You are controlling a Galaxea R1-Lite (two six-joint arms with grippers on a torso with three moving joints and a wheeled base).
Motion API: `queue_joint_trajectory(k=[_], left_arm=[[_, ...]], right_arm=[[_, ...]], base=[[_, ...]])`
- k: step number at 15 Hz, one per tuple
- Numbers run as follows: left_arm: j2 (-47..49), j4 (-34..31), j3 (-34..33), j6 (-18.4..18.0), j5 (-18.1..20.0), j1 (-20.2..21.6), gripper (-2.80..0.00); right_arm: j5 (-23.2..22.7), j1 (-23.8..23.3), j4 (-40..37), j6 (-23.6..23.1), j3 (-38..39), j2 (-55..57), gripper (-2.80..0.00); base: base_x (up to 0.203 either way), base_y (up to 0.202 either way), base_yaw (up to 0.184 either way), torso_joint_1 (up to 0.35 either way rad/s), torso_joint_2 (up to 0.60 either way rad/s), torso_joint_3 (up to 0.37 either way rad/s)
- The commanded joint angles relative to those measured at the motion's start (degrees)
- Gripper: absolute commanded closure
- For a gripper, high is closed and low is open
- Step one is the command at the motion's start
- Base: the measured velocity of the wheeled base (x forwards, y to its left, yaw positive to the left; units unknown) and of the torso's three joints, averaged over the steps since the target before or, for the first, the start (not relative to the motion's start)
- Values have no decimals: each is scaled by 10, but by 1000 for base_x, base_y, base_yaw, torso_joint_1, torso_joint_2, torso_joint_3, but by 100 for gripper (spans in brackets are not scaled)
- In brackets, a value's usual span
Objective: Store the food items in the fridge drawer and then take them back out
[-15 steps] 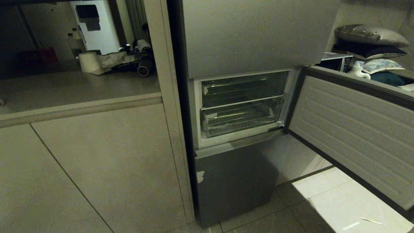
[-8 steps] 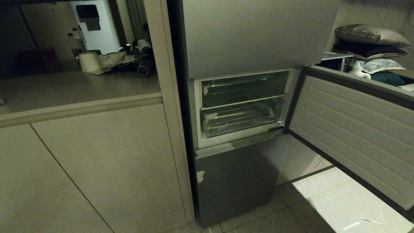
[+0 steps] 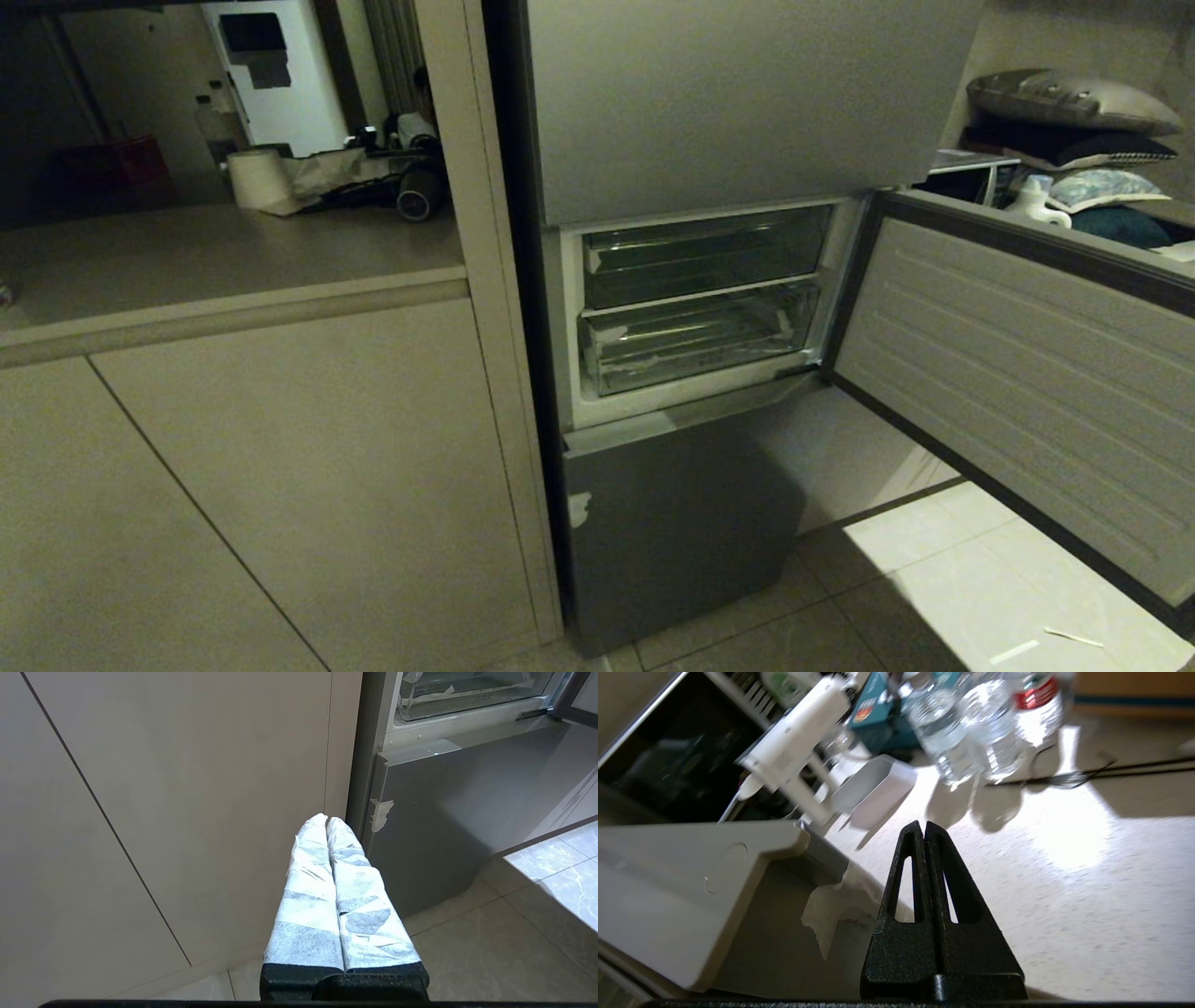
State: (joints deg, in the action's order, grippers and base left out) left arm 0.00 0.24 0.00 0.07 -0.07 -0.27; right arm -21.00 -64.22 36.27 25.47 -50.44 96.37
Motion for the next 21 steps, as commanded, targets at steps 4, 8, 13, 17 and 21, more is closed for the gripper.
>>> queue_joint_trajectory(k=[4,8,13,17,21], left_arm=[[1,0,0,0,0,0,0],[1,0,0,0,0,0,0],[1,0,0,0,0,0,0],[1,0,0,0,0,0,0],[1,0,0,0,0,0,0]], right_arm=[[-71,0,-1,22,-10,18,0],[-87,0,-2,23,14,-8,0],[-100,0,-2,22,67,-56,0],[-122,0,0,23,98,-124,0],[-153,2,2,29,100,-194,0]], base=[[0,0,0,0,0,0],[0,0,0,0,0,0],[0,0,0,0,0,0],[0,0,0,0,0,0],[0,0,0,0,0,0]])
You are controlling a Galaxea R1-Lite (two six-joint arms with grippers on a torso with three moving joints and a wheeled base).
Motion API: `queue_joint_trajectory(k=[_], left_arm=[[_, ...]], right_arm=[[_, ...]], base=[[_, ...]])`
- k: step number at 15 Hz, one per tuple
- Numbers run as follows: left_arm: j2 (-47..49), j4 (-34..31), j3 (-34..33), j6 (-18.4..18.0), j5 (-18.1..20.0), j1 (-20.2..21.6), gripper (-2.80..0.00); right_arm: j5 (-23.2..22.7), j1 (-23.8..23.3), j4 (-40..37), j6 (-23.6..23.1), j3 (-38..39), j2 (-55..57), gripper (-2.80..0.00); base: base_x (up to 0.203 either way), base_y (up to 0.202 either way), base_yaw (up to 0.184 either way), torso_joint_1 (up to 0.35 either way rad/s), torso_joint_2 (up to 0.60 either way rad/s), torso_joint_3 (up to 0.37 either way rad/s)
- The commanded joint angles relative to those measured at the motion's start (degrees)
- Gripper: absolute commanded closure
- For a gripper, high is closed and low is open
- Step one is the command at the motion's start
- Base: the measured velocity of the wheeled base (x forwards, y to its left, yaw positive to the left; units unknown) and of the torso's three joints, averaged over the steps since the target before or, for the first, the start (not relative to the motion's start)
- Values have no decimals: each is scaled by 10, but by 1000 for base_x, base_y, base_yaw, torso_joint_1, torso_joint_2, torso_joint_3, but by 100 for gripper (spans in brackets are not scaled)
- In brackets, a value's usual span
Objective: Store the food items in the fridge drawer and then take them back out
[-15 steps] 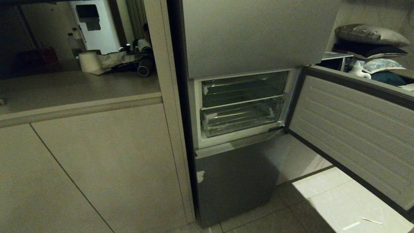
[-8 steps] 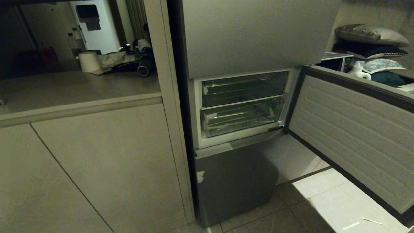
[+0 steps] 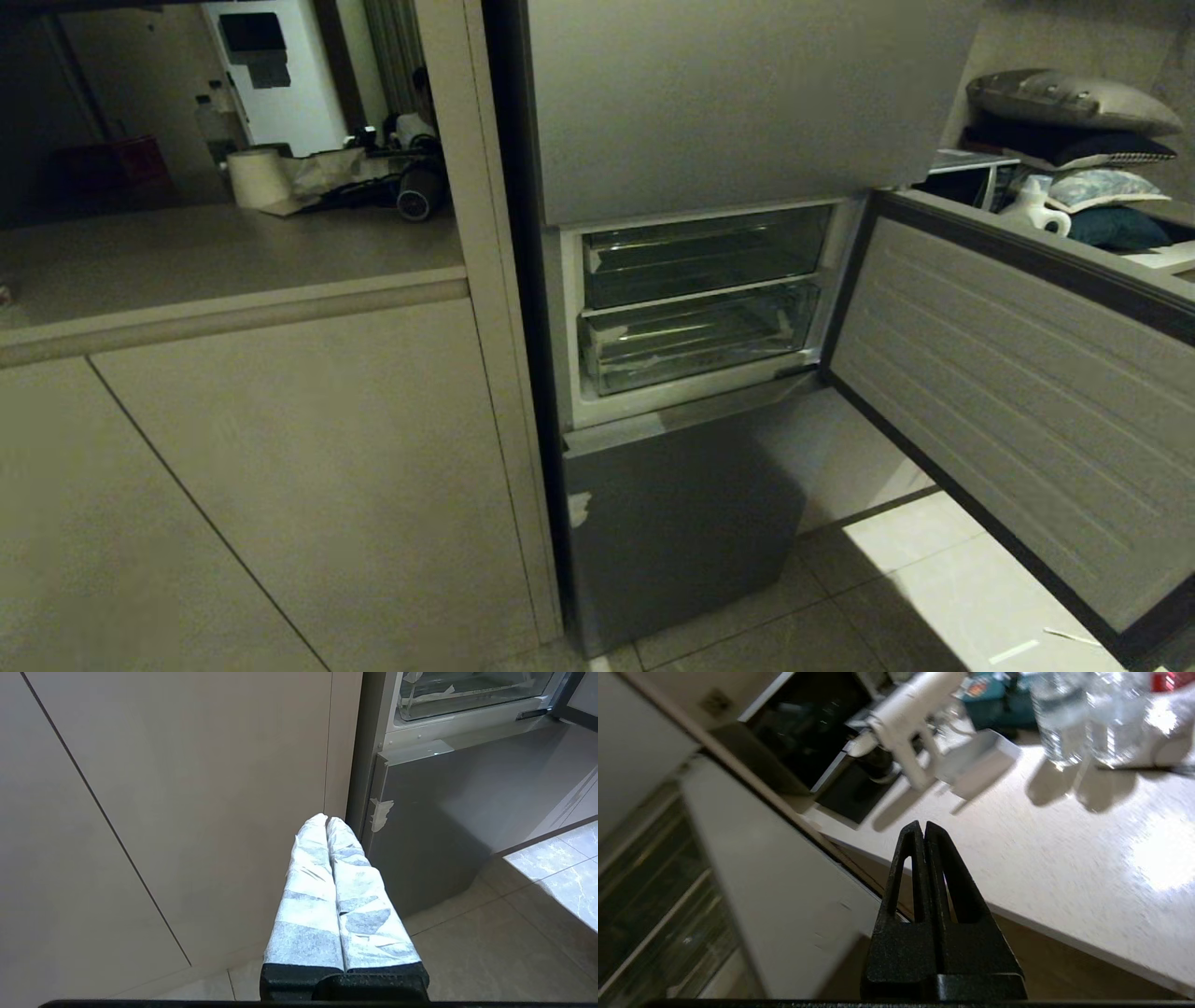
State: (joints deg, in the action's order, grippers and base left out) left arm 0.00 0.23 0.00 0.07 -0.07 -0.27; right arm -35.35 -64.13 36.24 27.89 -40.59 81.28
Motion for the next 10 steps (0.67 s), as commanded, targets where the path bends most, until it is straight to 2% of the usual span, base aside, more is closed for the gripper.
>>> queue_joint_trajectory(k=[1,5,10], left_arm=[[1,0,0,0,0,0,0],[1,0,0,0,0,0,0],[1,0,0,0,0,0,0]], right_arm=[[-23,1,2,16,0,-55,0],[-25,1,-2,74,-30,-63,0],[-24,0,-24,109,-89,37,0]], base=[[0,0,0,0,0,0],[0,0,0,0,0,0],[0,0,0,0,0,0]])
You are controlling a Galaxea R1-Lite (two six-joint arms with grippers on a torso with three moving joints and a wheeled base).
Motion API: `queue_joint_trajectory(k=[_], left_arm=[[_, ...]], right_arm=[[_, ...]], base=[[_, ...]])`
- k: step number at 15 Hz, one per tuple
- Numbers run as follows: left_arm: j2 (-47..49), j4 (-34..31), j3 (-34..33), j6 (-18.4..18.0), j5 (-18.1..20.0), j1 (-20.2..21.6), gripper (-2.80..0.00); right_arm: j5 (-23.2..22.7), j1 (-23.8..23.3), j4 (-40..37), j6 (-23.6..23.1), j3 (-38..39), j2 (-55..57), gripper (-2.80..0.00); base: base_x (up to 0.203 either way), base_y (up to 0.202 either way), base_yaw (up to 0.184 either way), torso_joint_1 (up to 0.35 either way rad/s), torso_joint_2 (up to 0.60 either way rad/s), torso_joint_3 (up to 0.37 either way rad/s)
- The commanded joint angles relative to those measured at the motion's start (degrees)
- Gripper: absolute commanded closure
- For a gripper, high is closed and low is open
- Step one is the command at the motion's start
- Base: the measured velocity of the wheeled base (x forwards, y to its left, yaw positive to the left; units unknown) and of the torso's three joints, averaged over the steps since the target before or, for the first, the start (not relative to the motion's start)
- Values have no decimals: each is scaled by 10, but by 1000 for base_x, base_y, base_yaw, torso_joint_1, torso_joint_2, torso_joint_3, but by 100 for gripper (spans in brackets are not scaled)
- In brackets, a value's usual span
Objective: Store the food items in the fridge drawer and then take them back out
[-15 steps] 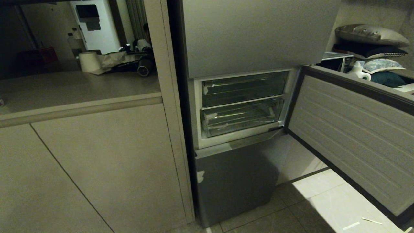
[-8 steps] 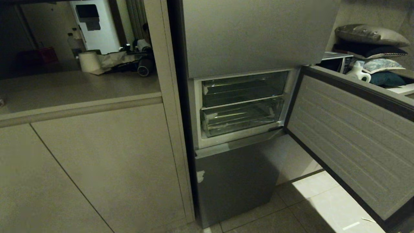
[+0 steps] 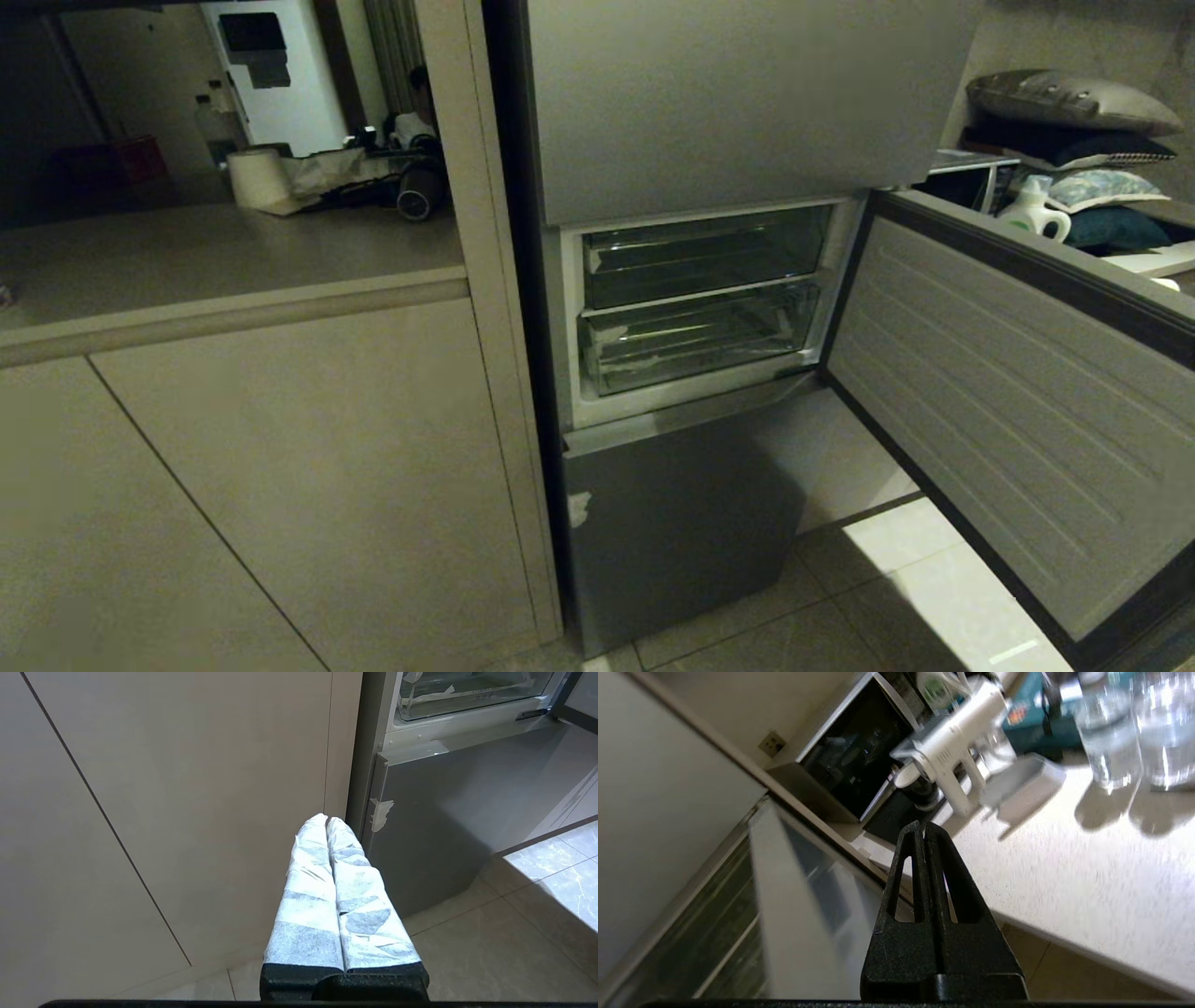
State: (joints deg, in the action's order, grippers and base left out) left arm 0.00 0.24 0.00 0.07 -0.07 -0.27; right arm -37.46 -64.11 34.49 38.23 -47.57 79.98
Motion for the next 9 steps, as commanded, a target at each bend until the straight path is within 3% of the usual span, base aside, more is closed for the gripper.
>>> queue_joint_trajectory(k=[1,5,9], left_arm=[[1,0,0,0,0,0,0],[1,0,0,0,0,0,0],[1,0,0,0,0,0,0]], right_arm=[[-6,1,-22,8,-30,74,0],[-16,49,-61,-4,-27,134,0],[-16,102,-57,-110,21,148,0]], base=[[0,0,0,0,0,0],[0,0,0,0,0,0],[0,0,0,0,0,0]])
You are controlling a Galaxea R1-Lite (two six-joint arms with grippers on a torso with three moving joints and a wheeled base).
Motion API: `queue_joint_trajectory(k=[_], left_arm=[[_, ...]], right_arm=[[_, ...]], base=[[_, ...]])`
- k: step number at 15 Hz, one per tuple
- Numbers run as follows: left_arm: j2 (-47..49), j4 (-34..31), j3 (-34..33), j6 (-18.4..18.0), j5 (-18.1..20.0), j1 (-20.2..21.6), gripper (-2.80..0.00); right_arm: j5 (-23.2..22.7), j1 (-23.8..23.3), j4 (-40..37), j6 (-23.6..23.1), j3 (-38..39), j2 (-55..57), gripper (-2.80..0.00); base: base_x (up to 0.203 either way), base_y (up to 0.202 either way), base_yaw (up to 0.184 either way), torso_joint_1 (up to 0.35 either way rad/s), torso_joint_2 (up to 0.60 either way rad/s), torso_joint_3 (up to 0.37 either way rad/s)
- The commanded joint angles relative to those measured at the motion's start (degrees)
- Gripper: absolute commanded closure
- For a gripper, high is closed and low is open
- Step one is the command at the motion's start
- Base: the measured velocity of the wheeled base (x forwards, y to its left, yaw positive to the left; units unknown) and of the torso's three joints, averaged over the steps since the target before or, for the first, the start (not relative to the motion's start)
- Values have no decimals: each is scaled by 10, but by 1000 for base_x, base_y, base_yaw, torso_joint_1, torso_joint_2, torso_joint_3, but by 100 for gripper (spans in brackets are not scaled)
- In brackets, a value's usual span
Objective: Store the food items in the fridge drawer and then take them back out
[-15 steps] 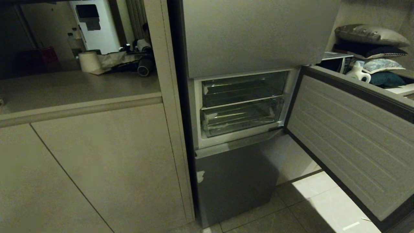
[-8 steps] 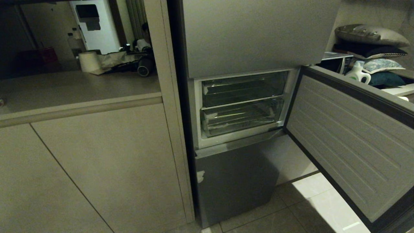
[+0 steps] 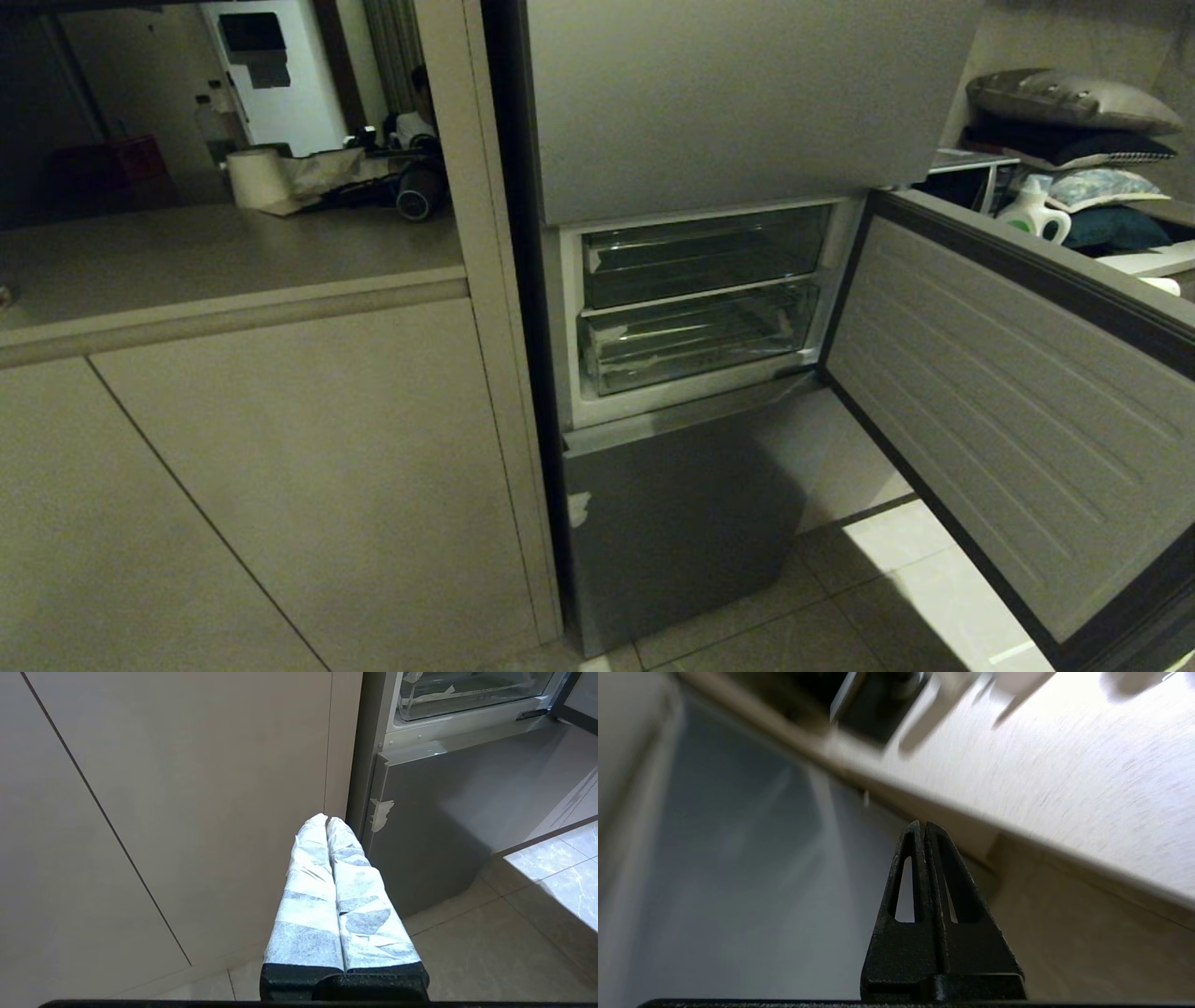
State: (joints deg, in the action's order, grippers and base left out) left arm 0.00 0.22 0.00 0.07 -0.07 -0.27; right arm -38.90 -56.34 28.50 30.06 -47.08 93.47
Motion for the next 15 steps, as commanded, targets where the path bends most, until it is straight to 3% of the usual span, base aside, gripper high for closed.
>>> queue_joint_trajectory(k=[1,5,9,15], left_arm=[[1,0,0,0,0,0,0],[1,0,0,0,0,0,0],[1,0,0,0,0,0,0],[1,0,0,0,0,0,0]], right_arm=[[1,39,4,-48,28,13,0],[5,55,6,-86,66,9,0],[1,82,5,-91,72,-27,0],[4,240,4,-89,96,-78,0]], base=[[0,0,0,0,0,0],[0,0,0,0,0,0],[0,0,0,0,0,0],[0,0,0,0,0,0]])
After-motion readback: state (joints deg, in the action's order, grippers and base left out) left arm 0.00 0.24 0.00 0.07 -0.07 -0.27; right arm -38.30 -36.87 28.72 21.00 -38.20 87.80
